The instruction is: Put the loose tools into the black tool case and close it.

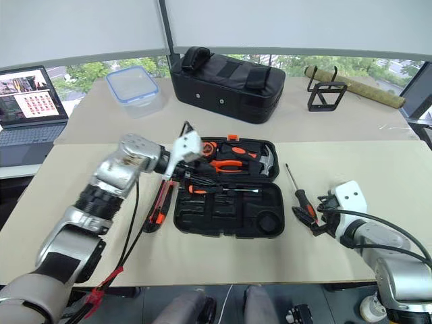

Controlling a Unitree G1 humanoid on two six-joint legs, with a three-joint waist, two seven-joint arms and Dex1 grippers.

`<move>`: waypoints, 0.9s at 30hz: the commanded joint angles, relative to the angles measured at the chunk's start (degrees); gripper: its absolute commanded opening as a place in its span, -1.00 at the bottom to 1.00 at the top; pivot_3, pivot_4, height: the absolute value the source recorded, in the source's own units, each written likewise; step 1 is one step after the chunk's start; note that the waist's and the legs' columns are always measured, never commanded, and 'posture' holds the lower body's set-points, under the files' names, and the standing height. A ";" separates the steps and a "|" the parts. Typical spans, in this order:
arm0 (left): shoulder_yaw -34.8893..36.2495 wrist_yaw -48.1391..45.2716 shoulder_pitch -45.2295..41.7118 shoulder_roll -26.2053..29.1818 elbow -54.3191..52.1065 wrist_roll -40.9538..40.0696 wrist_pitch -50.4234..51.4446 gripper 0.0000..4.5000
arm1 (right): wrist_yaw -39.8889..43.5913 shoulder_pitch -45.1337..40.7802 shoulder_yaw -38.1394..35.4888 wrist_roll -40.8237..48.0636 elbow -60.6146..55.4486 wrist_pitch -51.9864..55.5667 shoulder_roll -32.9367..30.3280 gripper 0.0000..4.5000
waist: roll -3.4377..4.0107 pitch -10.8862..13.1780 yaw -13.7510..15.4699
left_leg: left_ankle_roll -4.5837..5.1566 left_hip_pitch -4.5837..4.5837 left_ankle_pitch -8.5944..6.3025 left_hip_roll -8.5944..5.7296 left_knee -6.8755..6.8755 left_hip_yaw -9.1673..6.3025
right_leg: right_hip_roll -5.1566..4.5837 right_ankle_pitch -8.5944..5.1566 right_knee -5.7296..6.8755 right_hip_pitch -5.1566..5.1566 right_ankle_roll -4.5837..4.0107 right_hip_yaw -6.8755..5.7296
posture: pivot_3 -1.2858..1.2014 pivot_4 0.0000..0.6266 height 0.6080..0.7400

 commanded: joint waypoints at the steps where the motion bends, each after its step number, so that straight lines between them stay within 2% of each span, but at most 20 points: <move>1: 6.04 -3.34 2.66 3.38 -9.10 -8.44 3.73 0.67 | -0.99 -1.71 0.26 -1.18 1.92 -0.47 1.12 0.78 | 0.01 0.00 -0.11 | 0.00 0.01 0.00 -0.01 0.00 0.00 | 0.01 0.00 -0.03 0.00 0.00 0.00 | 0.03 -0.52 0.66; 2: 7.23 -4.21 3.85 4.53 -10.95 -10.23 4.25 0.85 | -0.72 -1.73 0.43 -1.10 2.23 -0.54 1.49 0.68 | 0.01 -0.01 -0.25 | 0.00 0.06 0.00 -0.01 0.00 0.02 | 0.02 0.00 -0.06 0.02 0.00 0.00 | 0.03 -0.52 0.66; 3: 8.15 -4.83 4.92 5.56 -12.52 -11.75 4.53 0.87 | -0.39 -1.68 0.58 -1.08 2.36 -0.66 1.78 0.51 | 0.01 -0.01 -0.22 | 0.00 0.12 0.00 0.00 -0.01 0.02 | 0.04 0.00 -0.07 0.07 -0.01 0.01 | 0.03 -0.52 0.66; 7: 9.62 -6.47 8.39 10.22 -17.12 -15.69 7.97 0.87 | 0.15 -1.03 -0.33 -0.07 0.92 -0.14 2.34 -0.10 | 0.02 -0.01 -0.17 | -0.01 0.20 0.00 0.00 -0.01 0.01 | 0.14 -0.01 -0.07 0.15 -0.01 0.01 | 0.03 -0.52 0.66; 10: 10.38 -8.02 10.38 13.67 -20.08 -18.62 10.07 0.87 | -0.03 -2.45 -3.86 1.92 0.41 1.21 1.98 -0.50 | 0.02 0.00 -0.07 | -0.01 0.23 0.00 -0.01 -0.02 0.01 | 0.23 -0.01 -0.09 0.17 -0.01 0.00 | 0.03 -0.52 0.66; 12: 10.67 -8.55 11.23 15.49 -21.44 -20.12 11.01 0.87 | 0.33 -3.88 -5.87 3.35 0.53 1.84 1.47 -0.53 | 0.05 0.02 -0.02 | -0.02 0.23 0.00 -0.02 -0.04 0.02 | 0.21 -0.01 -0.10 0.17 -0.01 0.01 | 0.03 -0.52 0.66; 17: 9.95 -10.84 13.87 20.94 -23.94 -21.24 11.46 0.87 | 17.23 -7.75 -4.69 7.87 -2.38 -6.06 -5.27 -0.53 | 0.23 0.10 -0.27 | -0.02 0.23 -0.01 -0.02 -0.10 0.05 | 0.23 -0.01 -0.16 0.14 -0.02 0.02 | 0.03 -0.52 0.66; 20: 8.86 -10.94 14.96 22.29 -23.89 -19.41 8.95 0.87 | 25.26 -15.00 3.66 4.60 1.67 -9.47 -9.36 -0.53 | 0.24 0.11 -0.73 | -0.03 0.27 -0.01 0.08 -0.17 0.05 | 0.17 0.00 -0.26 0.17 -0.05 0.01 | 0.03 -0.52 0.66; 24: 8.56 -9.96 14.49 22.26 -23.64 -19.47 8.82 0.87 | 33.74 -21.53 12.65 -0.35 6.36 -17.18 -10.09 -0.53 | 0.19 0.13 -0.63 | -0.04 0.26 -0.01 0.12 -0.17 0.04 | 0.14 0.05 -0.47 0.26 -0.12 -0.06 | 0.03 -0.52 0.66; 27: 8.41 -9.84 14.63 22.65 -23.63 -19.18 8.42 0.87 | 36.97 -25.65 18.66 -6.31 11.19 -24.64 -9.18 -0.53 | 0.19 0.14 -0.37 | -0.03 0.21 -0.01 0.08 -0.17 0.02 | 0.11 0.05 -0.50 0.23 -0.11 -0.10 | 0.03 -0.52 0.66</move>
